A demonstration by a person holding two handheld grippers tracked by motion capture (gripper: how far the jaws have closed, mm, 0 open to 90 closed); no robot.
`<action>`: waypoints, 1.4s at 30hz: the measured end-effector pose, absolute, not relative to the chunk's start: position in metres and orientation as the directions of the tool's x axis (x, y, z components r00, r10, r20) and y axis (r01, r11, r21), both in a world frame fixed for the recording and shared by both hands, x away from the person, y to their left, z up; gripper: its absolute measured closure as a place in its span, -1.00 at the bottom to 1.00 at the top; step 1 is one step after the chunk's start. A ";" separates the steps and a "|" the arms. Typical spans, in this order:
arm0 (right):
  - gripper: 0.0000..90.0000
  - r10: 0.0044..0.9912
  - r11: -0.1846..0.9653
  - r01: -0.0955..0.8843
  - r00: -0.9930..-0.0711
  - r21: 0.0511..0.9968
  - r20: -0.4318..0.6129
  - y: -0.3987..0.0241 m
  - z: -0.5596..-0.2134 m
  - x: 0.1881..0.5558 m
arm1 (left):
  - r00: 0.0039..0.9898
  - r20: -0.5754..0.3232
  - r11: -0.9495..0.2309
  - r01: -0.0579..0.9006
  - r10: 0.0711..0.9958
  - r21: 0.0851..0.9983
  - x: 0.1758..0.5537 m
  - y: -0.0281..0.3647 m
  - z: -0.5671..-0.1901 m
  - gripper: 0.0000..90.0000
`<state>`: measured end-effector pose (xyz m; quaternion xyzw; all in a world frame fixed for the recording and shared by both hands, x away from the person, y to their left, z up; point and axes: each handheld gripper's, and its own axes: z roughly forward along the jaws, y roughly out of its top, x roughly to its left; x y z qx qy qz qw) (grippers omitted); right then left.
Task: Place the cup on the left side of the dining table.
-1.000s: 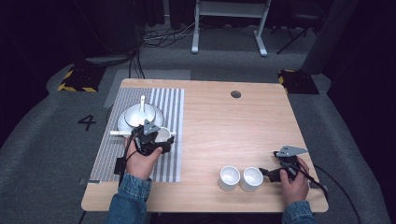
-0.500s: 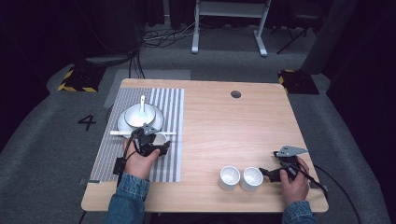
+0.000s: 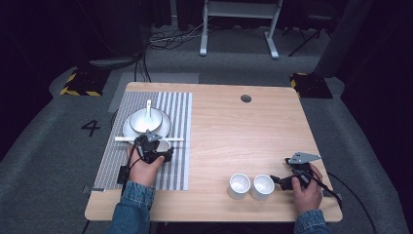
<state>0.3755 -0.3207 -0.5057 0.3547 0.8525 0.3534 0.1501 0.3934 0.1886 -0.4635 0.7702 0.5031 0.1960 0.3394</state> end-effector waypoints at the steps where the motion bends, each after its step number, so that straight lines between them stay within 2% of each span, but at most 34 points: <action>1: -1.00 0.711 0.499 0.499 -0.703 0.709 -0.005 -0.321 -0.506 0.376 | 0.413 -0.041 -0.259 0.643 0.910 0.721 0.393 0.188 -0.463 -0.41; 18: -1.00 0.710 0.498 0.499 -0.704 0.709 -0.004 -0.321 -0.506 0.376 | 0.415 -0.024 -0.255 0.603 0.910 0.756 0.386 0.188 -0.450 -0.49; 36: -1.00 0.711 0.498 0.499 -0.704 0.709 -0.005 -0.321 -0.506 0.376 | 0.448 0.032 -0.301 0.544 0.893 0.783 0.355 0.193 -0.433 -0.53; 42: -1.00 0.711 0.498 0.499 -0.703 0.709 -0.005 -0.320 -0.506 0.376 | 0.458 0.015 -0.295 0.547 0.889 0.783 0.343 0.201 -0.433 -0.52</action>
